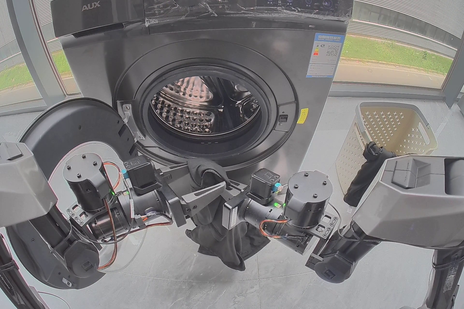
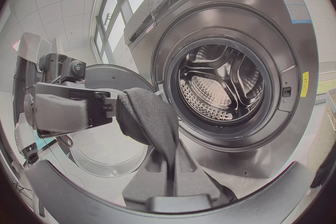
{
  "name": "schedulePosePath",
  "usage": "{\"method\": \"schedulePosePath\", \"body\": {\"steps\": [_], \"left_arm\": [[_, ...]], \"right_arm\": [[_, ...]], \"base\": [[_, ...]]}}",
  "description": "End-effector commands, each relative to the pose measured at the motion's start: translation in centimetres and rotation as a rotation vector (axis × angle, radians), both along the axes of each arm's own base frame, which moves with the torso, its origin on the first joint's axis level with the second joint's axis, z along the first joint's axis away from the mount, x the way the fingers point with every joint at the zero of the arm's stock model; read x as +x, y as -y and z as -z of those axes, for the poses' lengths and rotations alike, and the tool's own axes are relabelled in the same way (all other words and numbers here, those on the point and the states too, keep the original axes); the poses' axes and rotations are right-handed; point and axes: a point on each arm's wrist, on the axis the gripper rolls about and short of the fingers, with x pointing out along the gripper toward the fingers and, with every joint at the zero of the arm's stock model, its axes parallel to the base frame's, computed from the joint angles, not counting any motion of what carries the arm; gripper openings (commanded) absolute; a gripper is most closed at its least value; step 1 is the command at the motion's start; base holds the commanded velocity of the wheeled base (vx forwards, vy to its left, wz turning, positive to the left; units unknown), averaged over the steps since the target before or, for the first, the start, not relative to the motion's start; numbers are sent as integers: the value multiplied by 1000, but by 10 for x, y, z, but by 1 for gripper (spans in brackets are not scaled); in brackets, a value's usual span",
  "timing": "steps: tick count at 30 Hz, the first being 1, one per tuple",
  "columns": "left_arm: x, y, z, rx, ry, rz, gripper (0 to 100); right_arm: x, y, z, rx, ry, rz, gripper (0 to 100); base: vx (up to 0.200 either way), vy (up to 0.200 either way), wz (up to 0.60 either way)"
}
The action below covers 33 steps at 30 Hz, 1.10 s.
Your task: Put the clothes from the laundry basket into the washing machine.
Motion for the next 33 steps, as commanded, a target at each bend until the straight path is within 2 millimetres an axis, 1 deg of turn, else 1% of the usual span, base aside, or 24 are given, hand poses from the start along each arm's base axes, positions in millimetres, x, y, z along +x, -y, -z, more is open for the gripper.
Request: {"method": "schedulePosePath", "body": {"steps": [1,4,7,10,12,13,16,18,22,23,25,27,29,32,33], "left_arm": [[3,-2,1,-8,-10,-14,100],[10,-10,2,-7,-12,-48,100],[16,-14,4,-6,-14,-68,100],[21,-18,11,4,-34,-88,100],[24,-19,18,16,-52,-94,100],[24,-19,18,16,-52,-94,100],[29,-20,34,44,-93,-105,100],[30,-20,41,55,-114,-105,100],[35,-18,62,98,-155,-106,100],[35,-18,63,101,-156,-107,100],[37,-18,73,131,-161,-111,100],[38,-18,75,138,-163,-110,100],[38,-17,81,148,-177,-109,100],[40,-17,87,154,-189,-108,100],[42,-16,92,160,-200,-111,100]], "right_arm": [[-4,13,-14,10,10,15,0],[-2,30,-20,3,1,70,0],[2,41,-26,4,2,105,0],[6,49,-31,11,-4,134,0],[7,52,-36,20,5,139,0],[7,52,-36,20,5,139,0],[4,53,-45,40,24,137,0],[2,54,-49,44,30,130,0],[-6,57,-54,48,34,117,0],[-6,58,-55,50,35,117,0],[-11,60,-61,60,45,113,0],[-12,62,-64,64,49,111,0],[-19,65,-70,71,61,100,0],[-24,68,-74,76,65,80,0],[-27,69,-75,78,67,73,0]], "base": [[0,0,0],[0,0,0],[0,0,0],[0,0,0],[0,0,0],[0,0,0],[0,0,0],[0,0,0],[0,0,0],[0,0,0],[0,0,0],[0,0,0],[0,0,0],[0,0,0],[0,0,0]]}}
